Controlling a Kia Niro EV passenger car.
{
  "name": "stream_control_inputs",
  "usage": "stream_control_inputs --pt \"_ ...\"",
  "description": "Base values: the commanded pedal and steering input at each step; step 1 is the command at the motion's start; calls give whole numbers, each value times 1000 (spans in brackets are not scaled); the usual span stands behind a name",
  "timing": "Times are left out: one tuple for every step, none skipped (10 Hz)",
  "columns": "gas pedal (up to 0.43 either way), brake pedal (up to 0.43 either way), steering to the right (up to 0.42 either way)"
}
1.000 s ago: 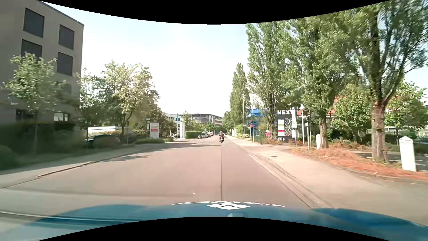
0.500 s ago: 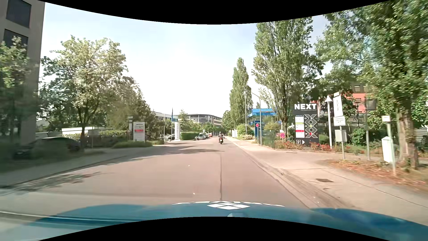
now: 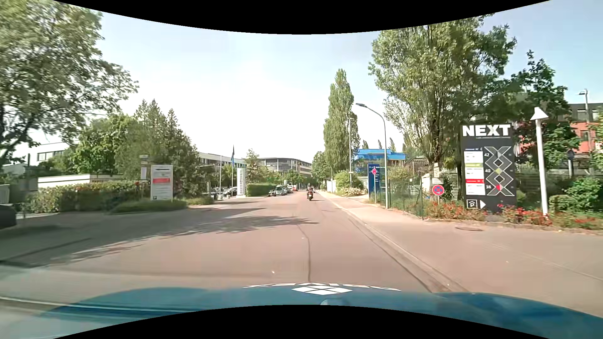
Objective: Follow the waypoints while adhering to traffic rules and regulations
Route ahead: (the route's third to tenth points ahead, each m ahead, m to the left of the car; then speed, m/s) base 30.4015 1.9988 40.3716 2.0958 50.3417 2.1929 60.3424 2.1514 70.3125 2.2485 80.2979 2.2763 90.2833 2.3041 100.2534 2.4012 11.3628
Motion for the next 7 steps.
stream_control_inputs --pt "20 0 1" --pt "20 0 0" --pt "20 0 1" --pt "20 0 0" --pt "20 0 1" --pt "20 0 0" --pt "20 0 0"
